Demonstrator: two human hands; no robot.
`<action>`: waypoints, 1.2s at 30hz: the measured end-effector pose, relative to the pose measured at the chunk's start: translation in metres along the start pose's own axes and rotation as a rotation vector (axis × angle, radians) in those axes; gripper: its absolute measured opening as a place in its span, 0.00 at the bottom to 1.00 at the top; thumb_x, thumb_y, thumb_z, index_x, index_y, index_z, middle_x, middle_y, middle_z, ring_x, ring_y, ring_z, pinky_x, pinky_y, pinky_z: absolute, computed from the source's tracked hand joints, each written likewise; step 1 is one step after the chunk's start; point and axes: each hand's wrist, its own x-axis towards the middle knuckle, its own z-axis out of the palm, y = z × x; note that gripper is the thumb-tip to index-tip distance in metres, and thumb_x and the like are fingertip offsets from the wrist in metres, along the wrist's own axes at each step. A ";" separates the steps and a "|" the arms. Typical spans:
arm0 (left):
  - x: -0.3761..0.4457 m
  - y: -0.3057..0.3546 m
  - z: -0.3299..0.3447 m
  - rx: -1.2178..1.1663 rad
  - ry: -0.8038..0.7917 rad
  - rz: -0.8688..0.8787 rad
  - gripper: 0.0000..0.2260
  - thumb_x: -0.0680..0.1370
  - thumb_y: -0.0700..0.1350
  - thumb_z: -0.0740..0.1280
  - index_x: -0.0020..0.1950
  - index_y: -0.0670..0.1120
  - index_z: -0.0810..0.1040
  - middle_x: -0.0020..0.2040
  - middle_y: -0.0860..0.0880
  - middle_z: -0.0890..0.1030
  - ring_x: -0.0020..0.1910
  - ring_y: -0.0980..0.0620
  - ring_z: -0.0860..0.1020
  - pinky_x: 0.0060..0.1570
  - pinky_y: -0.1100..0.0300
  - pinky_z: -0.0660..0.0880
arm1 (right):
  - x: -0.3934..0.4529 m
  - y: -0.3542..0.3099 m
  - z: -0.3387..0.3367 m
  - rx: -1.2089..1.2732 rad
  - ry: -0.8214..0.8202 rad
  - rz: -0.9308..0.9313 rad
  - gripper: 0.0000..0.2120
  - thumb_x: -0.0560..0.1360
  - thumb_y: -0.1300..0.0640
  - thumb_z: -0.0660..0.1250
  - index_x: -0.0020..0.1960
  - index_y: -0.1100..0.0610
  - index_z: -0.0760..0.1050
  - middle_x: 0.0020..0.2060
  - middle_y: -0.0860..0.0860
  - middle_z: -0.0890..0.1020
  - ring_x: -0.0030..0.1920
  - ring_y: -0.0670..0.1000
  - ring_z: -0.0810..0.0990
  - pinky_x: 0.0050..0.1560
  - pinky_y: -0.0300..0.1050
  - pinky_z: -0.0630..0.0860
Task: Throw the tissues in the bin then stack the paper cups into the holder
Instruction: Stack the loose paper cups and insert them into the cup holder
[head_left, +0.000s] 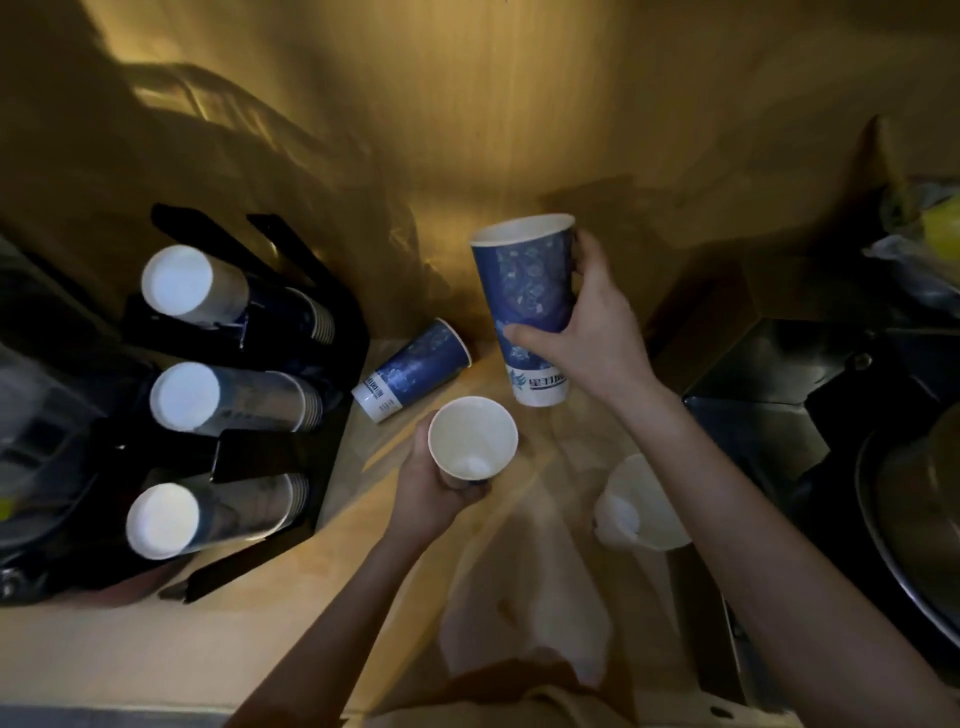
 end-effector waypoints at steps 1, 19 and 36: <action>-0.002 -0.001 0.000 -0.019 0.009 0.002 0.41 0.58 0.39 0.80 0.66 0.46 0.64 0.58 0.55 0.70 0.57 0.57 0.70 0.48 0.71 0.66 | -0.003 -0.007 0.001 0.002 -0.009 -0.026 0.51 0.60 0.47 0.77 0.73 0.51 0.50 0.68 0.52 0.69 0.64 0.53 0.73 0.58 0.49 0.74; -0.003 -0.007 0.000 -0.064 -0.028 0.049 0.40 0.60 0.41 0.79 0.67 0.45 0.62 0.60 0.53 0.71 0.59 0.55 0.71 0.50 0.82 0.66 | -0.083 0.043 0.063 -0.027 -0.193 0.001 0.50 0.56 0.43 0.76 0.68 0.37 0.49 0.67 0.48 0.68 0.66 0.51 0.68 0.60 0.54 0.75; -0.002 -0.002 -0.007 0.056 -0.062 0.044 0.42 0.61 0.45 0.79 0.68 0.46 0.61 0.61 0.56 0.69 0.59 0.59 0.69 0.54 0.68 0.66 | -0.101 0.056 0.089 0.024 -0.209 0.218 0.44 0.52 0.35 0.73 0.62 0.40 0.55 0.61 0.46 0.74 0.59 0.51 0.75 0.54 0.53 0.77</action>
